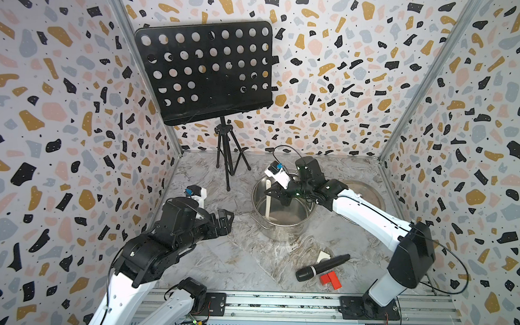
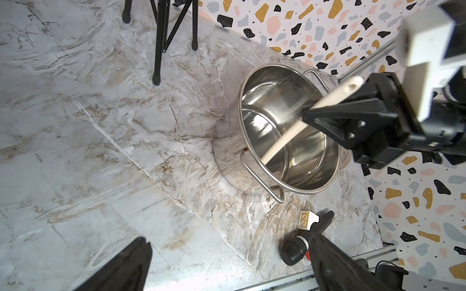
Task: Stir the soup with a spoon
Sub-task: Stir the soup in the pan with a stick.
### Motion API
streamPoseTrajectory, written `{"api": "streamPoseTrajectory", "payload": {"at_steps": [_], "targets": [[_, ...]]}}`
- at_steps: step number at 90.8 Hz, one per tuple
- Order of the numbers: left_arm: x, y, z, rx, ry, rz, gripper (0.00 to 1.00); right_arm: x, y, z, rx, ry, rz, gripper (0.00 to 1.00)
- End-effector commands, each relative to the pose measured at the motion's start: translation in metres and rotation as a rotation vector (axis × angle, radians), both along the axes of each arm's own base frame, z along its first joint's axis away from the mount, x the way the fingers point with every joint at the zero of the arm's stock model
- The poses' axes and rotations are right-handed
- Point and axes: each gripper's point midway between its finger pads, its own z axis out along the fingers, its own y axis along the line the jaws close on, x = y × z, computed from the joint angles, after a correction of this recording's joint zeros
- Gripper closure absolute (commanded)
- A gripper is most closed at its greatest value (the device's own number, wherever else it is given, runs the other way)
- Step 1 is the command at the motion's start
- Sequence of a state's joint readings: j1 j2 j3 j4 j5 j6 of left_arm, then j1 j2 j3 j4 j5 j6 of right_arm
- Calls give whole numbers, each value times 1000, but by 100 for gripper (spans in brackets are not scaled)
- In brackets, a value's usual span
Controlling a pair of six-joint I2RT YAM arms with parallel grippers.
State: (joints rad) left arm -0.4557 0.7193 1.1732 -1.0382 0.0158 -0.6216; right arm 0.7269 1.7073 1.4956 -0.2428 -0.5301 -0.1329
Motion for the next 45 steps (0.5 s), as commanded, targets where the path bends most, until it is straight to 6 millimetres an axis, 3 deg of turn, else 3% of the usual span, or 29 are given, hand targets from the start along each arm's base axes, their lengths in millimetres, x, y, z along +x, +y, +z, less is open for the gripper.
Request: {"api": "streamPoseTrajectory", "payload": {"at_steps": [1, 10, 20, 32, 45], "targets": [[3, 1, 5, -23, -30, 25, 1, 18, 10, 24, 19, -93, -4, 100], [2, 2, 5, -25, -29, 30, 0, 45, 13, 21, 8, -105, -53, 100], [0, 3, 5, -25, -26, 31, 1, 84, 4, 20, -5, -92, -161, 100], [-2, 4, 4, -23, -20, 31, 1, 120, -24, 15, -13, -40, -286, 100], [-5, 6, 3, -21, -20, 34, 0, 135, -62, 14, -20, -22, -377, 100]]}}
